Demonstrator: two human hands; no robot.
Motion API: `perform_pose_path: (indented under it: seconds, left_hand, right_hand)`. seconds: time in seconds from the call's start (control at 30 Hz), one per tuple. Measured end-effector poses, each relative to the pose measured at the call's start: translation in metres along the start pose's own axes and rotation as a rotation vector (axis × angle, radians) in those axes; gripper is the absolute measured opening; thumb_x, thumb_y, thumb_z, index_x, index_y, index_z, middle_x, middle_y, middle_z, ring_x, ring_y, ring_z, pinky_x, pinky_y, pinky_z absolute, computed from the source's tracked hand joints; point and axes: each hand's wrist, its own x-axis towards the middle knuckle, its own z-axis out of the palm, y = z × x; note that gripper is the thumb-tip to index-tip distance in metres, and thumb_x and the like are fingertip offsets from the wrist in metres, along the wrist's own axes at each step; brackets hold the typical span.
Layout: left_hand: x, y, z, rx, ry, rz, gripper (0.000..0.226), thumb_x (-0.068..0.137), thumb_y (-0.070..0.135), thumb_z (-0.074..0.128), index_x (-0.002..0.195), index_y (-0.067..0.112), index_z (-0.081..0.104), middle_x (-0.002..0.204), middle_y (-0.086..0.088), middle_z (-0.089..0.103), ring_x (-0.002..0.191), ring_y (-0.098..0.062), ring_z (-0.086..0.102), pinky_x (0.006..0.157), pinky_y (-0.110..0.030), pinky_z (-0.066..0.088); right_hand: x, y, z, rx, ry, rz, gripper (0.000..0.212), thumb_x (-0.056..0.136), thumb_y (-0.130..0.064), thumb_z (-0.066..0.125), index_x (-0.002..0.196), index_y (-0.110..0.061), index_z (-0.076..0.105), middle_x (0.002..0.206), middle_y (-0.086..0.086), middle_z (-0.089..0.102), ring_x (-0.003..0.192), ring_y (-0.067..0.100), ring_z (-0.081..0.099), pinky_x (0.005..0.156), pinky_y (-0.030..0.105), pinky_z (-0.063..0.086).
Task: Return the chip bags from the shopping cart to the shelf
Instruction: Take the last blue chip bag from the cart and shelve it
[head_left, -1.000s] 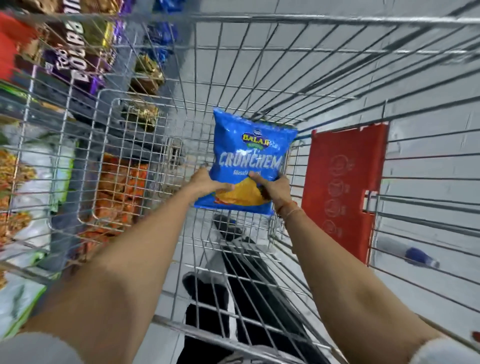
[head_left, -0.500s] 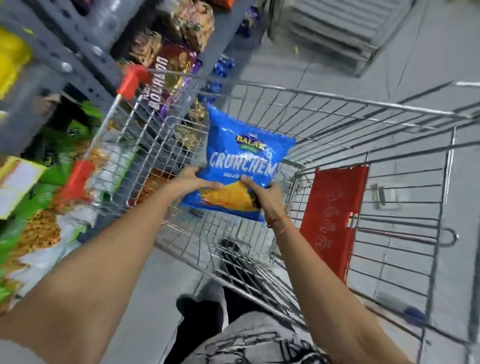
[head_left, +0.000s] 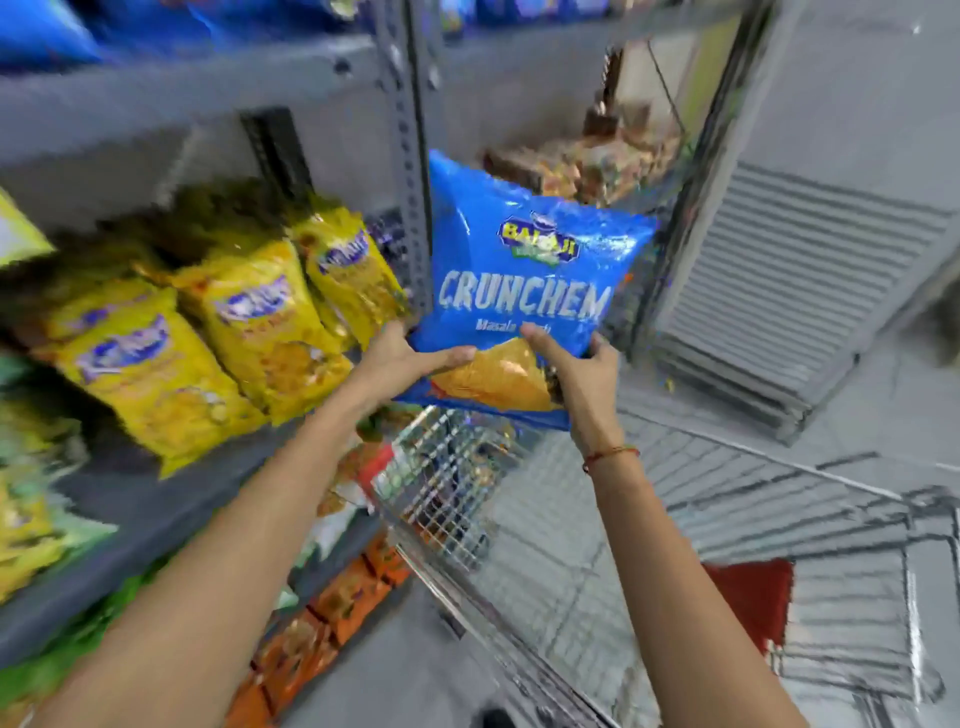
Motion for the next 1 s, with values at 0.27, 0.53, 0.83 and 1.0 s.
perform_pose_path:
  seconds: [0.27,0.53,0.83,1.0]
  left_hand:
    - [-0.066,0.113,-0.132,0.032,0.353,0.307,0.062,0.05,0.046,0.082,0.103,0.017,0.068,0.095,0.008,0.071,0.08,0.0,0.064,0.072,-0.019,0.053]
    - [-0.151,0.162,-0.246,0.063,0.659,0.399,0.045,0.066,0.032,0.082,0.104,0.016,0.065,0.103,0.001,0.07,0.093,-0.011,0.066,0.082,-0.029,0.054]
    - [-0.235,0.151,-0.349,0.006,0.953,0.357,0.029,0.071,0.028,0.078,0.096,0.024,0.063,0.096,0.008,0.068,0.085,-0.004,0.067,0.073,-0.021,0.056]
    - [-0.252,0.131,-0.389,-0.047,1.002,0.32,0.064,0.055,0.043,0.084,0.109,0.014,0.063,0.106,-0.004,0.07,0.095,-0.019,0.068,0.081,-0.035,0.056]
  right_hand:
    - [-0.023,-0.134,0.112,0.162,-0.217,-0.309,0.014,0.072,-0.017,0.082,0.078,-0.023,0.072,0.071,-0.015,0.074,0.073,0.003,0.068,0.068,0.019,0.056]
    - [-0.063,-0.21,0.235,0.285,-0.483,-0.423,0.043,0.06,-0.035,0.087,0.086,-0.004,0.072,0.086,0.007,0.078,0.079,0.012,0.068,0.074,0.041,0.059]
    - [-0.129,-0.245,0.368,0.238,-0.766,-0.438,0.044,0.059,-0.043,0.088,0.063,-0.015,0.054,0.059,-0.005,0.059,0.059,0.011,0.058,0.058,0.028,0.045]
    - [-0.152,-0.243,0.413,0.201,-0.869,-0.407,0.04,0.068,-0.034,0.085,0.06,-0.02,0.048,0.052,-0.015,0.054,0.052,0.002,0.053,0.049,0.016,0.043]
